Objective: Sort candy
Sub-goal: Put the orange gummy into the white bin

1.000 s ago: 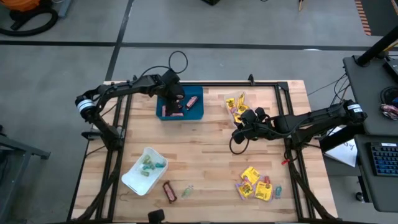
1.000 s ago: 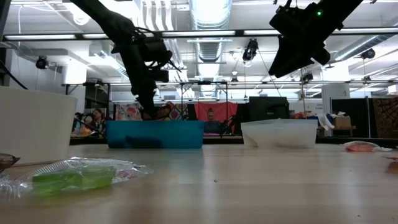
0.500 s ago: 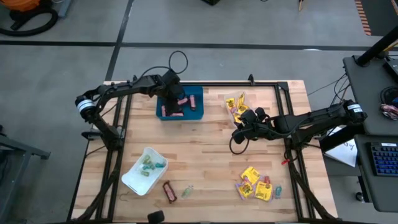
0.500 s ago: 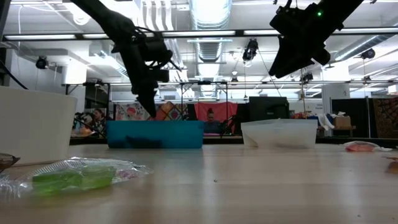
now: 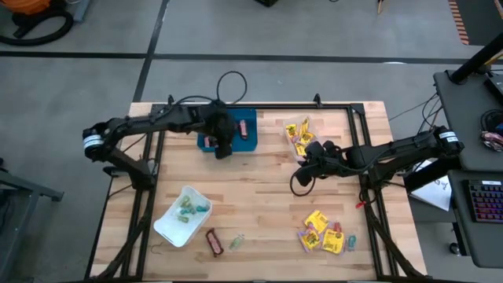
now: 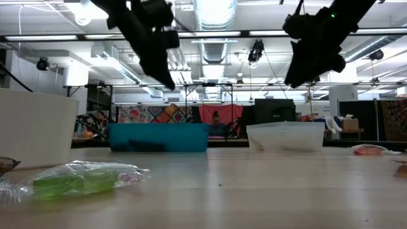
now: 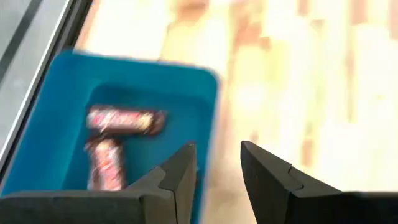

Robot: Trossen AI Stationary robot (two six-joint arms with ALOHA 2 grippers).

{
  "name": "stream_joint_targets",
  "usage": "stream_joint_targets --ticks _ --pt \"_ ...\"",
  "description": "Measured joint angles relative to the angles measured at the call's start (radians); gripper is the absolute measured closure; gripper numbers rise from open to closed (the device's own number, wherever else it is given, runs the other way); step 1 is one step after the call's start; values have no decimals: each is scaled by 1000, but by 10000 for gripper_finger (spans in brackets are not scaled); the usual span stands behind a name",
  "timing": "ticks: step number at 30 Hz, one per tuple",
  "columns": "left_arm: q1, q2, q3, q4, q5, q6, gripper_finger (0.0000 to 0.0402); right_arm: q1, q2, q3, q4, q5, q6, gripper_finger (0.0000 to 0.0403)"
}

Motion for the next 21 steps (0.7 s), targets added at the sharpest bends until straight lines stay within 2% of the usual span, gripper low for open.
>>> stream_joint_targets --ticks 9,13,17,21 --pt "-239 -125 -2 73 -33 -77 295 -1 0 -1 -301 -138 212 271" --pt "-345 -171 -2 95 -120 -101 295 -3 0 -11 -384 -193 259 271" --pt "-437 -207 -3 100 -220 -113 295 -9 0 -27 -400 -269 257 271" --pt "-506 -220 -3 100 -273 -142 295 -27 0 -46 -404 -332 239 271"
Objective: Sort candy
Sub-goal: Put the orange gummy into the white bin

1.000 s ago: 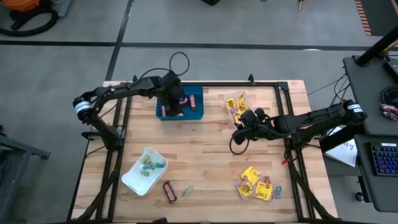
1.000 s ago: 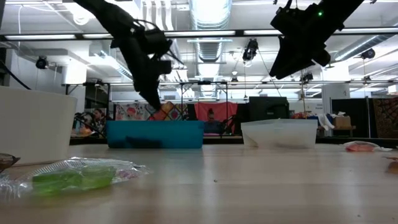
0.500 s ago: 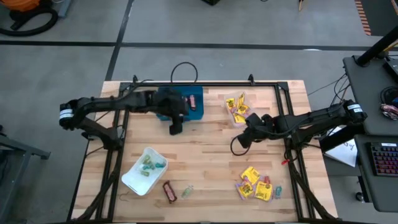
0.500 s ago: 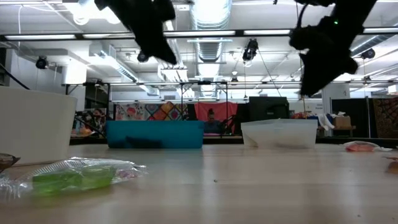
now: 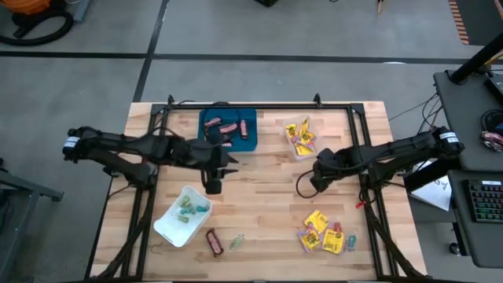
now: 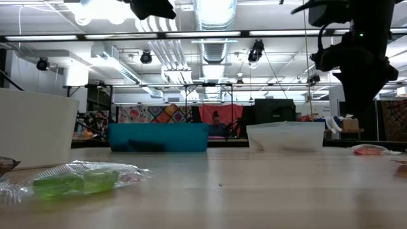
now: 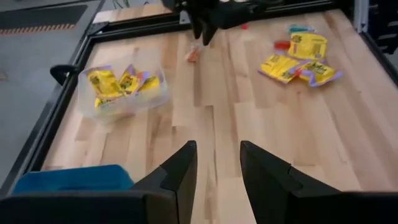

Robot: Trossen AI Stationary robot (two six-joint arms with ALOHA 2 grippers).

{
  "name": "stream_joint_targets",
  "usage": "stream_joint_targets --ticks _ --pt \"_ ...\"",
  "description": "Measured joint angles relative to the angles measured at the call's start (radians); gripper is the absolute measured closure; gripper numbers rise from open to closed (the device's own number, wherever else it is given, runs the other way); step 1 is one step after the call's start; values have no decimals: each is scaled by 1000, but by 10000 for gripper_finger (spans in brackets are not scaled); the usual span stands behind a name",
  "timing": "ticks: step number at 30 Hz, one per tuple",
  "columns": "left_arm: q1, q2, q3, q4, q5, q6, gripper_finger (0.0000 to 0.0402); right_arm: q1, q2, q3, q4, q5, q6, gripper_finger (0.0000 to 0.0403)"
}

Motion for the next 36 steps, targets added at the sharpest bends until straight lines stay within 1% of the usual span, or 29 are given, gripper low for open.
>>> stream_joint_targets --ticks 5,10,17,19,25,29,36 --pt "-58 3 -1 -1 -37 -14 295 -32 0 -17 -28 -32 -22 271" --pt "-76 6 -1 -1 -80 -16 295 -80 4 -33 -24 -34 -60 271" --pt "-76 6 -1 -1 -116 -2 295 -127 82 -34 -24 -37 -170 271" --pt "-76 5 -1 -8 -129 -1 295 -138 103 -34 -25 -57 -192 271" --pt "-76 5 -1 -27 -133 -1 295 -162 133 -34 -26 -99 -244 271" --pt "-76 5 -1 -27 -133 0 295 -185 154 -37 -25 -81 -252 271" --pt "-76 5 -1 -26 -133 0 295 -228 234 -45 -20 -81 -317 271"
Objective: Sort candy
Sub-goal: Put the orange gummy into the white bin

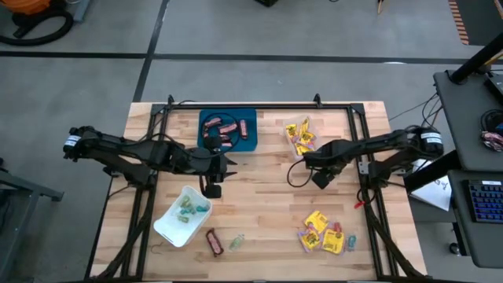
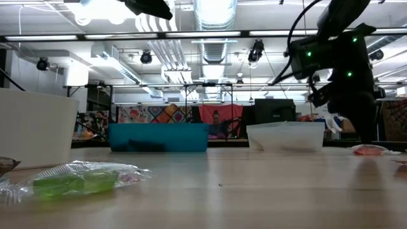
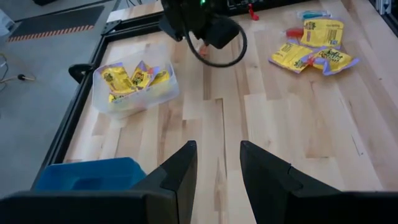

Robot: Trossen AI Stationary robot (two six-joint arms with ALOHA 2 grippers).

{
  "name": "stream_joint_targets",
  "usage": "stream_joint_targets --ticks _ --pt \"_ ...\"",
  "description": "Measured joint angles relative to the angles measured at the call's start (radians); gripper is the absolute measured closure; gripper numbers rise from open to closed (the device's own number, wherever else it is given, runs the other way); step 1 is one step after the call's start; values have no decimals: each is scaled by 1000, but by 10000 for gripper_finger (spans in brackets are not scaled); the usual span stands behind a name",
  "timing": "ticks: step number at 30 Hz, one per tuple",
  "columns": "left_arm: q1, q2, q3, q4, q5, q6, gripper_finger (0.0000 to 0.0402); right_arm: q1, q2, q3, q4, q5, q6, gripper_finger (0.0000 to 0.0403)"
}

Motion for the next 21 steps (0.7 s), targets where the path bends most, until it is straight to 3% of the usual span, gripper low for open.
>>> stream_joint_targets --ticks 12,18,21 --pt "0 0 0 0 0 0 295 -10 175 0 3 35 -87 279" --pt "0 5 -12 9 1 -1 295 -10 212 0 -1 28 -96 369" --pt "0 18 -36 56 2 -4 295 -10 190 -3 -2 26 -96 387"
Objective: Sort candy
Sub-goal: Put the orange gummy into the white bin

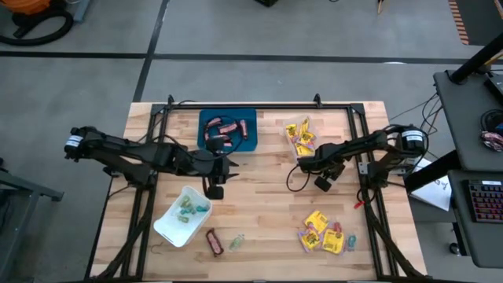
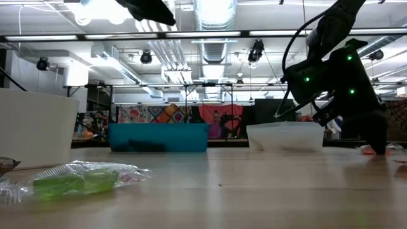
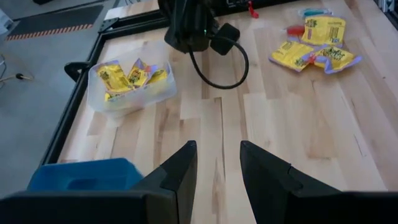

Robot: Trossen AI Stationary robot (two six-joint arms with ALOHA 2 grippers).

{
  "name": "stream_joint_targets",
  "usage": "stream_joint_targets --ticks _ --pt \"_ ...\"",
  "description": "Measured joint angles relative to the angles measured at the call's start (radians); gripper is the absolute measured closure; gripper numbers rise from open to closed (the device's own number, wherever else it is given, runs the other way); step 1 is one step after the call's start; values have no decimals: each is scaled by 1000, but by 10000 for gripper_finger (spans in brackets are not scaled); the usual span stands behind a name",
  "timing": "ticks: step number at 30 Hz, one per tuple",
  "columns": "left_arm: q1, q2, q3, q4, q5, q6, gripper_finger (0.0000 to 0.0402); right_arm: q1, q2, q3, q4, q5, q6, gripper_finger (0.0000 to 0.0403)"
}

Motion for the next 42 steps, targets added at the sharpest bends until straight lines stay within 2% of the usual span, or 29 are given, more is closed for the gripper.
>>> stream_joint_targets --ticks 6,11,19,25,33,36,42 --pt "0 11 -86 115 58 0 295 33 -126 -2 18 -95 12 394" --pt "0 11 -158 235 144 3 295 86 -266 -2 67 -115 43 394" --pt "0 12 -320 558 167 8 295 175 -418 -16 431 -112 10 394" --pt "1 12 -430 812 167 27 295 212 -402 -18 706 -113 -69 394" --pt "2 27 -479 970 167 46 294 219 -305 -18 959 -133 -178 394" --pt "2 77 -481 1046 175 49 285 219 -263 -18 1056 -161 -213 394" --pt "2 258 -427 1176 199 62 253 219 -199 -18 1207 -258 -259 394"
